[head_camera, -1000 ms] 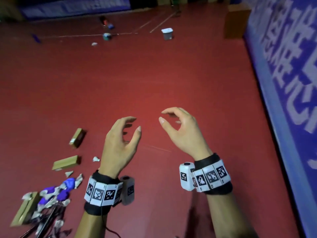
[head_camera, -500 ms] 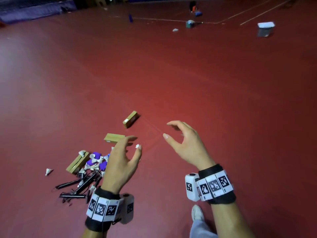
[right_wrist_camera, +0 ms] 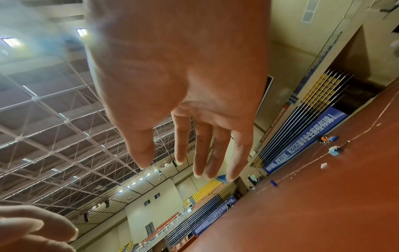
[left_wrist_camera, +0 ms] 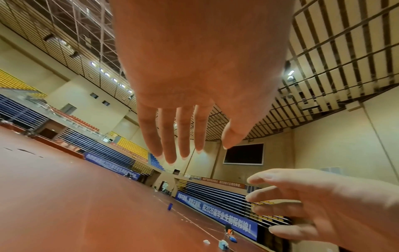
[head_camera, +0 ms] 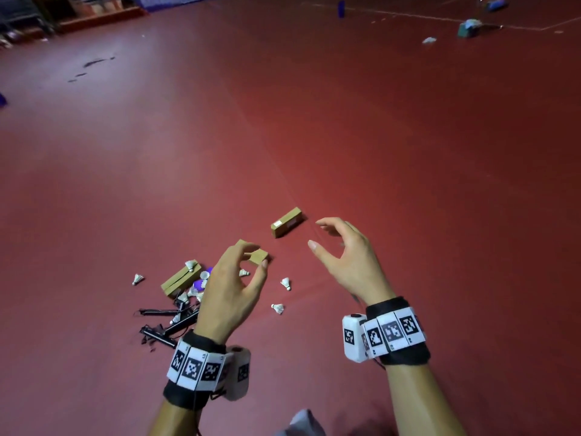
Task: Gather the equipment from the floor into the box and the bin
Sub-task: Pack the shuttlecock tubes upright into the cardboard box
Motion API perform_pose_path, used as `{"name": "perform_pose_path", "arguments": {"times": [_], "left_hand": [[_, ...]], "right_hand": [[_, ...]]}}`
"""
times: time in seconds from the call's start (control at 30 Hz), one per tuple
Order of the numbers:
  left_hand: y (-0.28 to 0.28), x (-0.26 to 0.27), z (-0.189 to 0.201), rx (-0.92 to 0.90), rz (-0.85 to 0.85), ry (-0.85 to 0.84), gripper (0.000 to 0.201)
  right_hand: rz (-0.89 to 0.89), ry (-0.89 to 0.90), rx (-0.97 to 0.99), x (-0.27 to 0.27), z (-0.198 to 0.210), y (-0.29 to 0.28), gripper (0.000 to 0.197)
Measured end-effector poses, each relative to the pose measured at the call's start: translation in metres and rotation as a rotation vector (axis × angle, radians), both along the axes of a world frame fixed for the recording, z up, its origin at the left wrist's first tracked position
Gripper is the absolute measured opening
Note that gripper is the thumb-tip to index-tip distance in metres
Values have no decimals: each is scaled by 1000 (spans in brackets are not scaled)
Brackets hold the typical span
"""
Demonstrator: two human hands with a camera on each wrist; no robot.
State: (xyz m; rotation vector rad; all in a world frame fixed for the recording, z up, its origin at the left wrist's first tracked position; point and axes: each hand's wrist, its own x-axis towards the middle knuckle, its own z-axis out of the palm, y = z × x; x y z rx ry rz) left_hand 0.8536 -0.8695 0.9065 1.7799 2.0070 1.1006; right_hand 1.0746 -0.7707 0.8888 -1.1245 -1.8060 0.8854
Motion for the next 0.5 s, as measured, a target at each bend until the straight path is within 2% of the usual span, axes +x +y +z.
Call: {"name": "perform_pose_path", "arguments": {"times": [0.13,0.3,0.4,0.5], "left_hand": [[63,-24,-22,-19,52,-28,20],[174,-73,-54,-49,77,-30,30],[252,-105,-61,-53,84,-37,32],[326,-131,-56,-41,74,-32,33]], "right_hand": [[36,-10,-36,-24,-20,72,34],[80,-52,-5,-70,-34,182,34],[91,-93,18,-99,-29,257,37],[56,-57,35,-123,-17,326,37]]}}
